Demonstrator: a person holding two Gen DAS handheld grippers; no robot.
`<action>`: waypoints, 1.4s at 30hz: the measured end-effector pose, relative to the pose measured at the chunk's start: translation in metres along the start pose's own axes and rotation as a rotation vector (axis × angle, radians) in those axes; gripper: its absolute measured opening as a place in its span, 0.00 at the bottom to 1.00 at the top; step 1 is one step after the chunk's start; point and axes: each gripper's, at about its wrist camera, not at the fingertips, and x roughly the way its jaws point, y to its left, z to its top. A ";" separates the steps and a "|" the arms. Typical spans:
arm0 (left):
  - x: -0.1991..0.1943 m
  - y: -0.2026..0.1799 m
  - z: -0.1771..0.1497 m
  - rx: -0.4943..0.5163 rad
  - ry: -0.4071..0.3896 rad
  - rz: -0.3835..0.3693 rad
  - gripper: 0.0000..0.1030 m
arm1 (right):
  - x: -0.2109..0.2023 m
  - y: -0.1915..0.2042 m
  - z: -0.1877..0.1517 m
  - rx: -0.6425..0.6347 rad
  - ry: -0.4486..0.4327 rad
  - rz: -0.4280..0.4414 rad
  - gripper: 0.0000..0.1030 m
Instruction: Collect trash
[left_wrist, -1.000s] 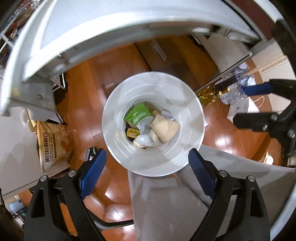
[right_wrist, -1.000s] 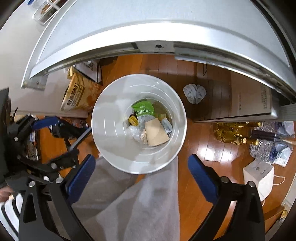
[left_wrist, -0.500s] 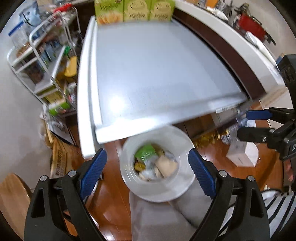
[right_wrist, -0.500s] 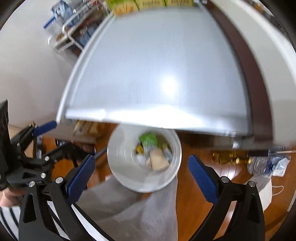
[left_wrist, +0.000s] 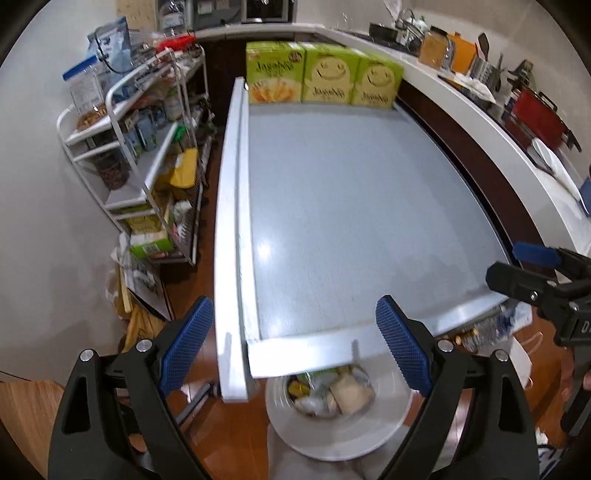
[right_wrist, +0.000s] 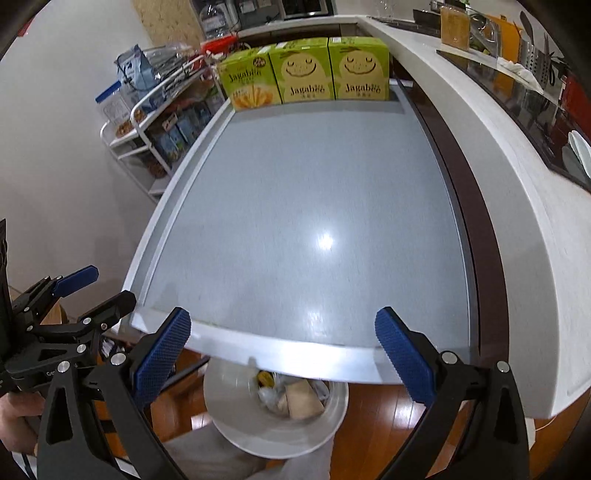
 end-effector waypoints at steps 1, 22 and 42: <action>-0.001 0.000 0.002 0.001 -0.015 0.016 0.88 | 0.001 0.000 0.002 -0.001 -0.009 -0.004 0.95; -0.009 0.017 0.027 -0.089 -0.084 0.055 0.88 | -0.008 0.007 0.025 -0.033 -0.133 -0.069 0.95; -0.011 0.013 0.041 -0.083 -0.113 0.084 0.88 | -0.013 0.008 0.037 -0.006 -0.145 -0.088 0.95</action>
